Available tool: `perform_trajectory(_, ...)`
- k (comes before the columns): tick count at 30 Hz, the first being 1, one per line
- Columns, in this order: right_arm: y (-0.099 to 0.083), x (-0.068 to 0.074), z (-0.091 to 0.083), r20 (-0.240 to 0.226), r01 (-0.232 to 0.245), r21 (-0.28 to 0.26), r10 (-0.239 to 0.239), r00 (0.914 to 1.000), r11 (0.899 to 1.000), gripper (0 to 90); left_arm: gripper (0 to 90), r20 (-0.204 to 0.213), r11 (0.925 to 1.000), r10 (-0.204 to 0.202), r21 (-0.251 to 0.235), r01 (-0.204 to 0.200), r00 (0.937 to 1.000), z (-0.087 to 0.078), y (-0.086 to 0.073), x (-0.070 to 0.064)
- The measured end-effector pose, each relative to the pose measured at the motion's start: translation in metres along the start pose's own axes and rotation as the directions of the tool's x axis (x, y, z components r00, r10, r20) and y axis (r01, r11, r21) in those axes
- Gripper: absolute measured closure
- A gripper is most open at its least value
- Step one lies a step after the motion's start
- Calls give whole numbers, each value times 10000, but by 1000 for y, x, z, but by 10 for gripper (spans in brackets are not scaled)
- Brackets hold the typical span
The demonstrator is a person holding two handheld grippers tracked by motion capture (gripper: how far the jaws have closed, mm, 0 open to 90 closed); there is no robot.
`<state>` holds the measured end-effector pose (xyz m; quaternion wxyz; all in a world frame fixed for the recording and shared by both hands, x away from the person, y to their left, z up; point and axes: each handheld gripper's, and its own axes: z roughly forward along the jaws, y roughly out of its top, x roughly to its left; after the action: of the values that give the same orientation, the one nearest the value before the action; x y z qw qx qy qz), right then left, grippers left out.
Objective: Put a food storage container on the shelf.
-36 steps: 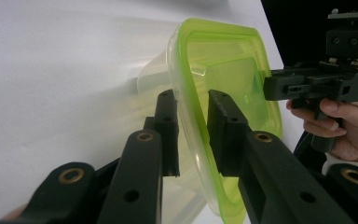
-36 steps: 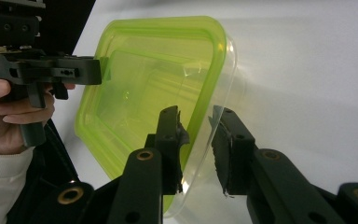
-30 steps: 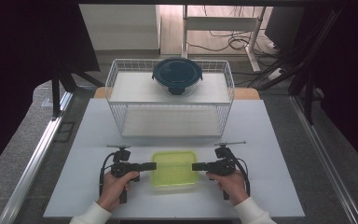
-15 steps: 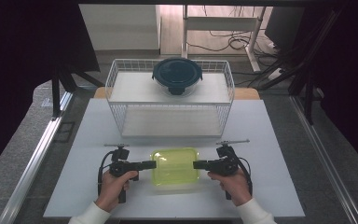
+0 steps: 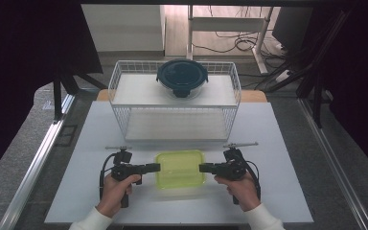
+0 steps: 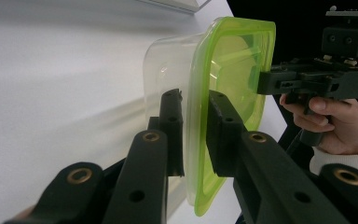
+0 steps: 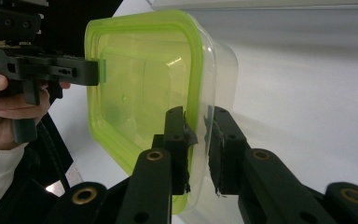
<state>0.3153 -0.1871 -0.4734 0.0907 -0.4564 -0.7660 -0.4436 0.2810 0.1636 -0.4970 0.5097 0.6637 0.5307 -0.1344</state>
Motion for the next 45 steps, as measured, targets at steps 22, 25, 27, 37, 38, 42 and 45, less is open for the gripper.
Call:
perform_trajectory(22,20,9,-11,84,459,-541,-455,9989,9975,779,785,-103,9982,507,-303,-509,9987,-8,21,-16)
perform_trajectory(25,25,10,-14,83,510,-626,-506,9987,9967,779,785,-104,9976,626,-304,-628,9980,-10,28,-20)
perform_trajectory(27,26,11,-16,71,528,-679,-524,9986,9963,779,785,-100,9973,649,-330,-652,9978,-12,31,-22)
perform_trajectory(37,39,22,-28,39,791,-950,-791,9969,9923,779,785,-126,9937,1003,-487,-1008,9949,-22,44,-38)
perform_trajectory(38,40,23,-29,25,796,-970,-798,9968,9921,779,785,-135,9932,1052,-480,-1058,9944,-23,45,-39)
perform_trajectory(42,44,27,-32,26,922,-1082,-925,9957,9898,778,785,-136,9919,1160,-505,-1166,9932,-27,50,-43)
perform_trajectory(45,47,29,-35,-72,949,-1178,-964,9953,9885,778,784,-68,9910,1218,-554,-1220,9925,-30,53,-46)
